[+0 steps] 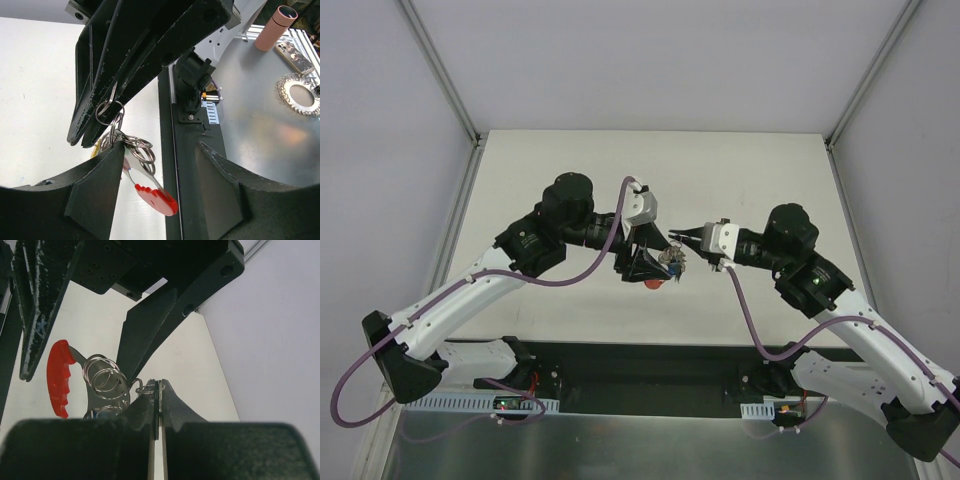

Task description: Remove the keys from the keyring

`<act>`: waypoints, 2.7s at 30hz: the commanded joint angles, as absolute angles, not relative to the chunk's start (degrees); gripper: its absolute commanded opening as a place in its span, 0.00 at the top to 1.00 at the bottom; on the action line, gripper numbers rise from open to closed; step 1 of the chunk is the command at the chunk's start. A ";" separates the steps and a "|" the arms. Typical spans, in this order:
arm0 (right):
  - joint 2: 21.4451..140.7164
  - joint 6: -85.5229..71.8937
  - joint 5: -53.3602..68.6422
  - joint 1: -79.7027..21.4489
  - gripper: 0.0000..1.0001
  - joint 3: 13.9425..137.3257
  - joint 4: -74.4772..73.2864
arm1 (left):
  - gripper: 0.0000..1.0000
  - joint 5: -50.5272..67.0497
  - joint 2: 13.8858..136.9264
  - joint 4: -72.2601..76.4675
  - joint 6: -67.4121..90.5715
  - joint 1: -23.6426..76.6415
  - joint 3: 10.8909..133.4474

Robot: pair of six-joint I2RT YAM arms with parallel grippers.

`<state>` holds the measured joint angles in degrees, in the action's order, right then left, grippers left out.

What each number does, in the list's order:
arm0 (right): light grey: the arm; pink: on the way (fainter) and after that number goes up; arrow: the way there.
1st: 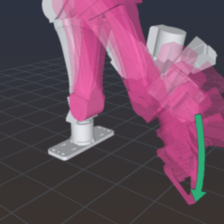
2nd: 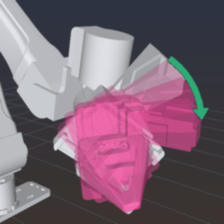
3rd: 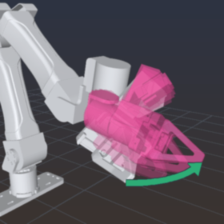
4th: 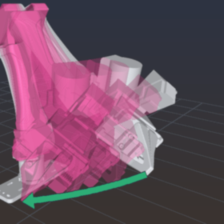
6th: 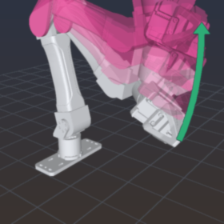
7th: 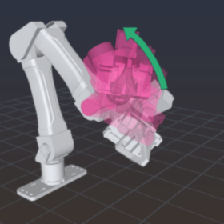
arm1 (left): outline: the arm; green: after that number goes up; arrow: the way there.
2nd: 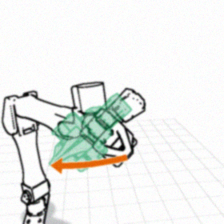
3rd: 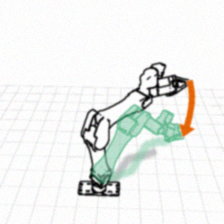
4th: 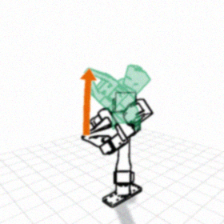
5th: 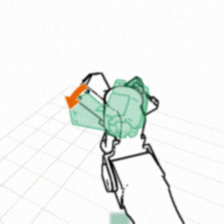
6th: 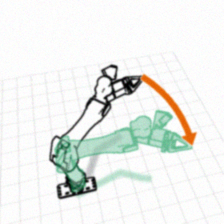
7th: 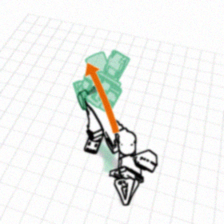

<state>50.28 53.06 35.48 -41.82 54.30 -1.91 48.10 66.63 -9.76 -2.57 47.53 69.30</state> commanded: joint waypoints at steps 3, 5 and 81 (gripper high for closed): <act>49.57 52.73 37.71 -41.75 0.99 57.39 3.51 | 0.48 53.52 64.77 -6.24 -0.90 47.20 71.89; 50.09 52.73 36.39 -41.75 0.99 57.65 3.60 | 0.60 55.36 64.69 -6.15 -0.18 47.28 71.72; 43.68 45.18 56.08 -45.08 0.99 58.97 11.60 | 0.58 51.41 54.93 8.52 13.27 50.71 66.97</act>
